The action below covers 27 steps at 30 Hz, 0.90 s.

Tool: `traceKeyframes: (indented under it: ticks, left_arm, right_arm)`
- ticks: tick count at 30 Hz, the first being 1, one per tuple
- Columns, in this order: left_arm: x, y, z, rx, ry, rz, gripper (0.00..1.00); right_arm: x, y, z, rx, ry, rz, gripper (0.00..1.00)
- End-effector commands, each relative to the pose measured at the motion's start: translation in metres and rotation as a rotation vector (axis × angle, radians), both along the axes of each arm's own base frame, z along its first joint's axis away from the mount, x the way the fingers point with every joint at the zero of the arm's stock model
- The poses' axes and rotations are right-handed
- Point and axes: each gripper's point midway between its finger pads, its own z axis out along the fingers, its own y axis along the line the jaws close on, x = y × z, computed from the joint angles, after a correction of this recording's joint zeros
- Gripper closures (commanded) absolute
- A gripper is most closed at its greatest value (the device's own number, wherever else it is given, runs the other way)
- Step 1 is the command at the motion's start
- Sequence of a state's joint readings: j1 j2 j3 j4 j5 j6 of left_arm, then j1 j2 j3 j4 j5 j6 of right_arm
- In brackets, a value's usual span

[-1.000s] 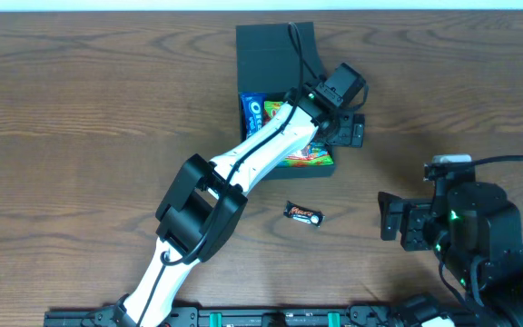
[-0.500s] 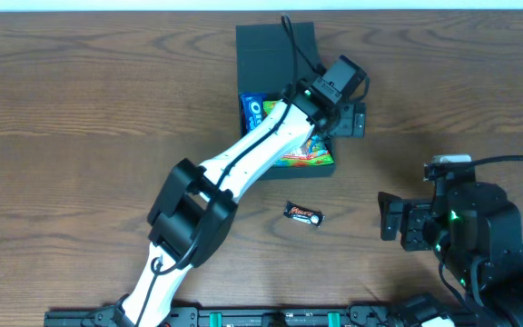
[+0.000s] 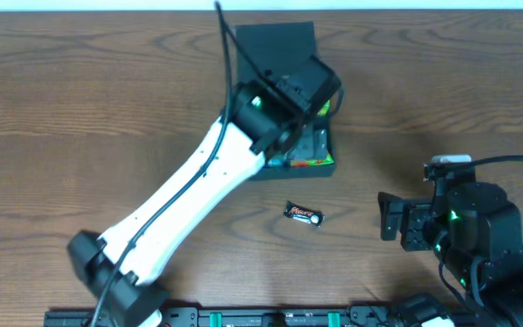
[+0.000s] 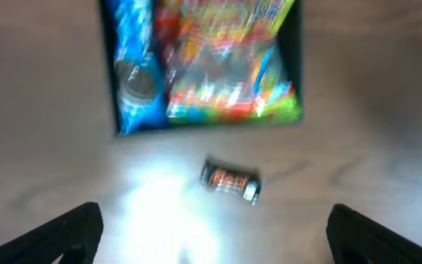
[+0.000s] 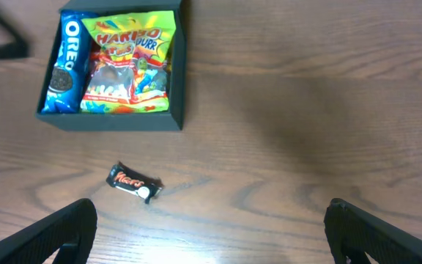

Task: Pack container
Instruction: 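Move the left gripper down to the black Mars bar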

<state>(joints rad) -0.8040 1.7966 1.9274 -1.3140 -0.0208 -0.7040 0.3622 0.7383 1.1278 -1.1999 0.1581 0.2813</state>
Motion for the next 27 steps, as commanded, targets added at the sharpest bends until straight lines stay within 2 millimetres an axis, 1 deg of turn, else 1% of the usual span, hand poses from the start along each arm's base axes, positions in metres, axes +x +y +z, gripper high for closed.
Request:
traceKeyframes:
  ticks: [1, 4, 6, 7, 8, 9, 11, 12, 14, 17, 18, 20, 22, 24, 27]
  left_arm:
    - [-0.020, -0.001, -0.002, 0.038, 0.025, 0.010, 0.02]
    - [-0.040, -0.002, -0.013, 0.075, 0.058, -0.007, 0.01]
    - [-0.051, 0.003, -0.024, 0.110, 0.074, 0.015, 0.01]
    - [-0.058, 0.009, -0.032, 0.132, 0.086, 0.020, 0.02]
    - [-0.066, 0.020, -0.043, 0.158, 0.104, 0.044, 0.04]
    - [-0.070, 0.024, -0.050, 0.161, 0.116, 0.054, 0.04]
    - [-0.080, 0.027, -0.066, 0.131, 0.146, 0.078, 0.05]
    - [-0.084, 0.025, -0.074, 0.099, 0.157, 0.091, 0.05]
    - [-0.086, 0.021, -0.089, 0.038, 0.164, 0.184, 0.04]
    - [-0.089, 0.017, -0.110, -0.024, 0.205, 0.427, 0.04]
    - [-0.090, 0.013, -0.117, -0.048, 0.213, 0.513, 0.03]
    - [-0.087, 0.003, -0.128, -0.102, 0.219, 0.623, 0.05]
    - [-0.080, -0.012, -0.138, -0.165, 0.219, 0.692, 0.05]
    - [-0.076, -0.021, -0.146, -0.190, 0.234, 0.740, 0.05]
    - [-0.066, -0.039, -0.161, -0.227, 0.241, 0.733, 0.05]
  right_arm:
    - [0.000, -0.001, 0.001, 0.001, -0.004, -0.010, 0.01]
    - [0.000, -0.001, 0.001, 0.001, -0.004, -0.010, 0.01]
    - [0.000, -0.001, 0.001, 0.001, -0.004, -0.010, 0.01]
    - [0.000, -0.001, 0.001, 0.001, -0.004, -0.010, 0.01]
    - [0.000, -0.001, 0.001, 0.001, -0.004, -0.010, 0.01]
    - [0.000, -0.001, 0.001, 0.001, -0.004, -0.010, 0.01]
    - [0.000, -0.001, 0.001, 0.001, -0.004, -0.010, 0.01]
    - [0.000, -0.001, 0.001, 0.001, -0.004, -0.010, 0.01]
    - [0.000, -0.001, 0.001, 0.001, -0.004, -0.010, 0.01]
    - [0.000, -0.001, 0.001, 0.001, -0.004, -0.010, 0.01]
    - [0.000, -0.001, 0.001, 0.001, -0.004, -0.010, 0.01]
    - [0.000, -0.001, 0.001, 0.001, -0.004, -0.010, 0.01]
    - [0.000, -0.001, 0.001, 0.001, -0.004, -0.010, 0.01]
    - [0.000, -0.001, 0.001, 0.001, -0.004, -0.010, 0.01]
    - [0.000, -0.001, 0.001, 0.001, -0.004, -0.010, 0.01]
